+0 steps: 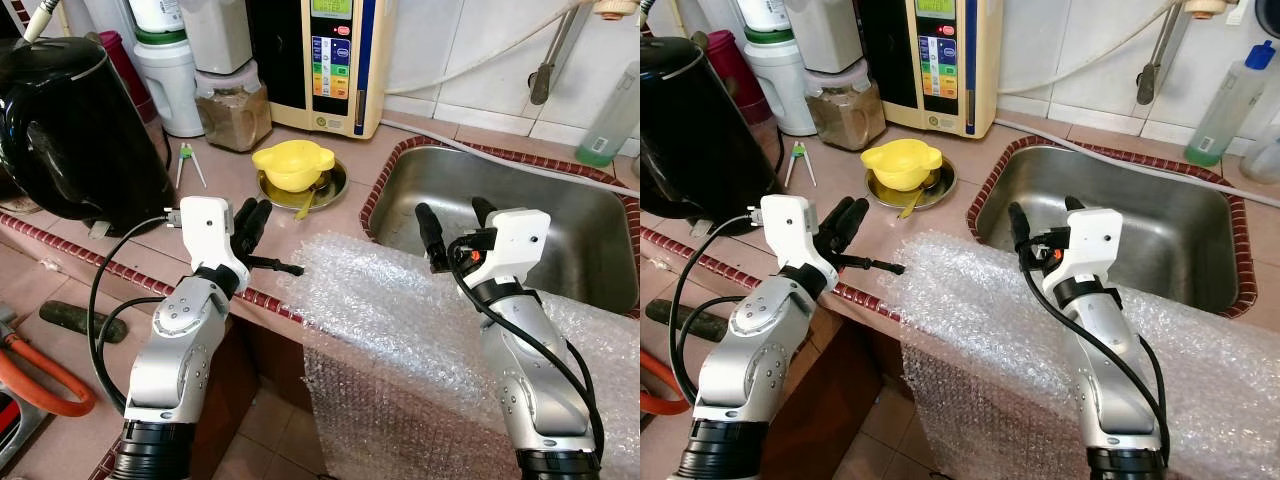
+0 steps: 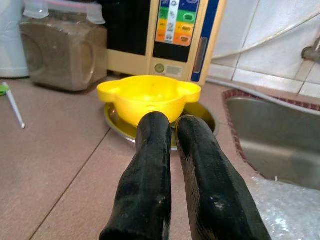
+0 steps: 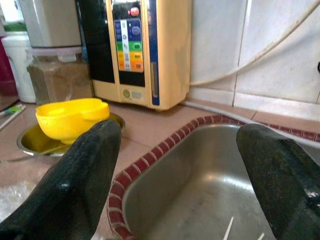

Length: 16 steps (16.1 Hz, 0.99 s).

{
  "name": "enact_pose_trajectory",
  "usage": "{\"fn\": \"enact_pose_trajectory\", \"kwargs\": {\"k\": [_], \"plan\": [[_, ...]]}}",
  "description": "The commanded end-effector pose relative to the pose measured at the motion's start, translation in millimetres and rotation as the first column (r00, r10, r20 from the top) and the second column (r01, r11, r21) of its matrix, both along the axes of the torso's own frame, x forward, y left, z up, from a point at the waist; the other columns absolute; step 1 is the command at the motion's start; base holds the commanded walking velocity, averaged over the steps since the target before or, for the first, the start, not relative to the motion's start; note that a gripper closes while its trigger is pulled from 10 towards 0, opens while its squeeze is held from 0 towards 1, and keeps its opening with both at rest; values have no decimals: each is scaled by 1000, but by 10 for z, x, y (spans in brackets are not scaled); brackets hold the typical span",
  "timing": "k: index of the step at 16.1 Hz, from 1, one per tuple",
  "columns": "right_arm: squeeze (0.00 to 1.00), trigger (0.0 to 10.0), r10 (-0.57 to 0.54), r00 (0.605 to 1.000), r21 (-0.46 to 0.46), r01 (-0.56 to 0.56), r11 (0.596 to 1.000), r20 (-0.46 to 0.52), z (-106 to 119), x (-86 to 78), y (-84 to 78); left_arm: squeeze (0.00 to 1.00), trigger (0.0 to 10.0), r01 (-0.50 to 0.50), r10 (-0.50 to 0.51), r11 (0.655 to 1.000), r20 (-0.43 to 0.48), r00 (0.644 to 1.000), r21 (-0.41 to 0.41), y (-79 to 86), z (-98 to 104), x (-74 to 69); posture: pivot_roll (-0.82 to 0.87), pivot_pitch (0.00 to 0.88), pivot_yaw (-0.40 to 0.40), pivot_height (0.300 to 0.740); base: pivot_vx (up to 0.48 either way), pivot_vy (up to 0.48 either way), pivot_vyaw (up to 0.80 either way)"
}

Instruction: Kitchen organization

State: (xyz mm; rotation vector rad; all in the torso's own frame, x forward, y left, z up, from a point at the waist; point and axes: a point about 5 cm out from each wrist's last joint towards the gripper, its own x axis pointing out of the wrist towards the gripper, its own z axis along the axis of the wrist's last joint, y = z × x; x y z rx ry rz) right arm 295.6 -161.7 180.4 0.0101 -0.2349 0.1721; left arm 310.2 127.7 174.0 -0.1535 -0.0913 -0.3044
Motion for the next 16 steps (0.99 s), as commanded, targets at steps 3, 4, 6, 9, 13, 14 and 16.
{"fn": "enact_pose_trajectory", "kwargs": {"k": [3,4,6,9,13,14,16], "plan": [[0,10000,6,1000,2,-6,1000,27,67,-13,5,0,10000,25,-25,1000,35,999,7,-7,51,-38,2,68,34,740,170,0,0],[0,10000,6,1000,3,-6,1000,26,67,-12,7,0,10000,27,-27,1000,36,999,7,-8,51,-39,2,68,35,740,289,0,0],[0,10000,9,1000,3,-9,1000,25,67,-14,18,0,10000,33,-33,999,38,999,8,-11,50,-40,0,68,35,740,292,0,0],[0,10000,8,1000,2,-8,1000,22,57,-26,12,0,10000,38,-38,999,36,999,11,-13,44,-44,-1,69,35,740,292,0,0],[0,10000,10,1000,-7,-10,1000,13,31,-51,-8,0,10000,33,-34,999,25,999,30,49,10,-82,2,71,36,740,287,0,0],[0,10000,8,1000,-13,-8,1000,7,17,-69,-33,0,10000,21,-22,999,16,1000,43,111,-10,-113,7,74,35,740,274,0,0],[0,10000,2,1000,-17,-2,1000,4,13,-82,-59,0,10000,2,-2,999,2,1000,54,179,-39,-144,10,75,32,740,257,0,0]]}}
